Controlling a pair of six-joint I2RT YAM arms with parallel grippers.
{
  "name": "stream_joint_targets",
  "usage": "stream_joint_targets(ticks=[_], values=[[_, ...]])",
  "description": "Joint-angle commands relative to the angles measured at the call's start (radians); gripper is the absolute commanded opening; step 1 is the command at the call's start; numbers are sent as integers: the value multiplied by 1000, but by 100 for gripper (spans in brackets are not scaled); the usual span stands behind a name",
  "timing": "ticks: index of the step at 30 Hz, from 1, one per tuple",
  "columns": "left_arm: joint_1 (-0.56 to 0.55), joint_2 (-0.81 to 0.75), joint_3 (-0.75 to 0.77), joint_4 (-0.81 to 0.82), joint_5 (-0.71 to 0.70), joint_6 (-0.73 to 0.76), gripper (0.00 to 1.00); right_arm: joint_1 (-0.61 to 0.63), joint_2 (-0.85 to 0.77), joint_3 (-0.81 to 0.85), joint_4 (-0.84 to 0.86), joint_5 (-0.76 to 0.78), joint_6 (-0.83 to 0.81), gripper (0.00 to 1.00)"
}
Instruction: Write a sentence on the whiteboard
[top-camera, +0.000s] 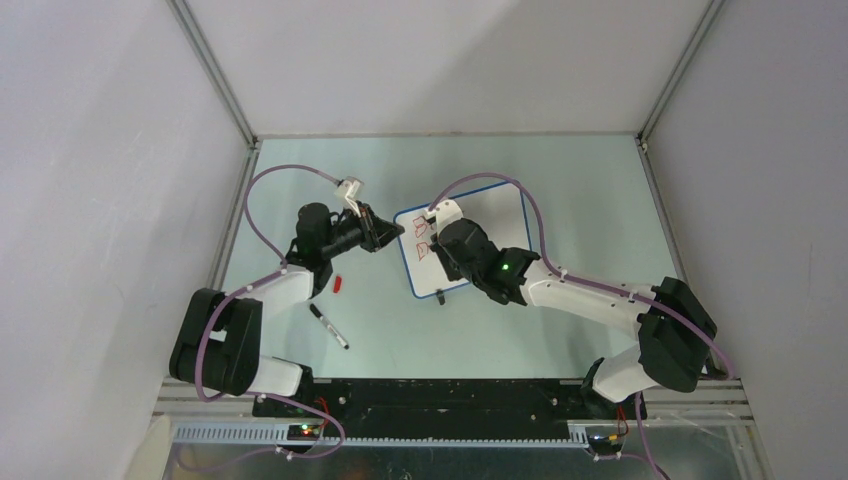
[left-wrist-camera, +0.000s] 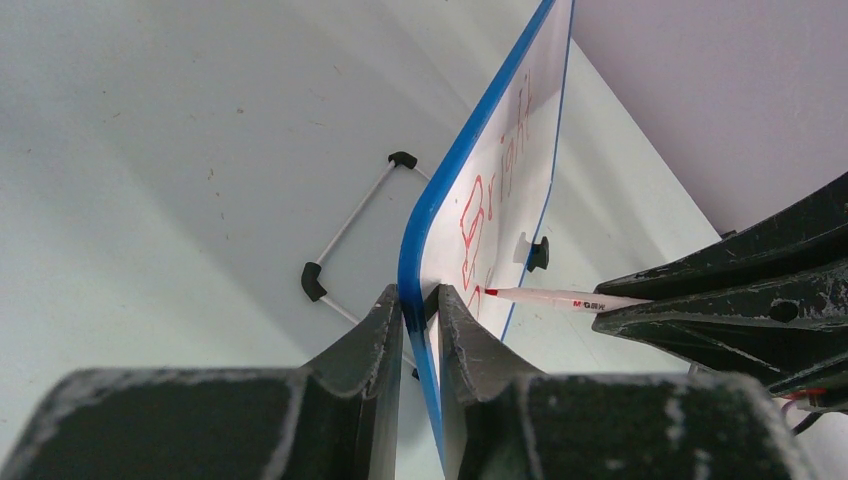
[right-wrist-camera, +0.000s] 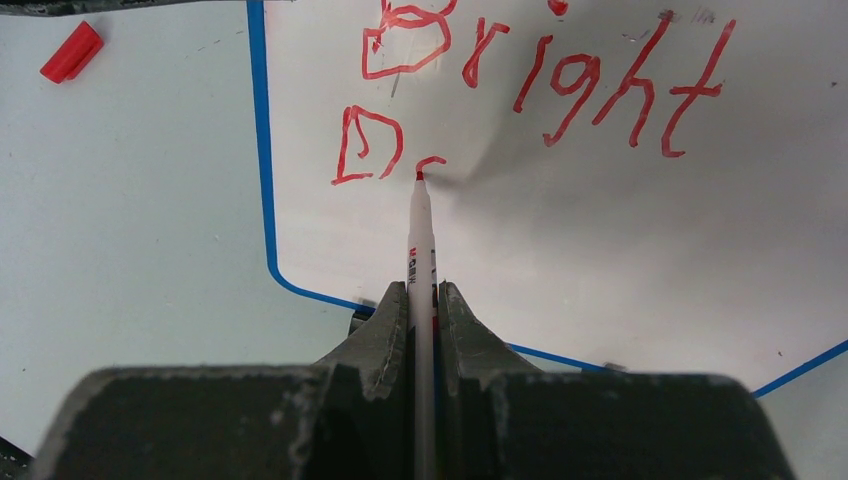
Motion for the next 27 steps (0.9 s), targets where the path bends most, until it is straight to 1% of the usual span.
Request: stream_joint_targets(ticks=[1, 12, 27], values=[[-6, -17, 22, -26, -14, 44, 20, 4, 9, 35, -17, 10, -4, 0], [-6, -16, 22, -25, -14, 44, 20, 6, 7, 36, -23, 65, -11, 0], [-7, -14, 22, -23, -12, 42, 20, -2, 15, 61, -13, 83, -11, 0]])
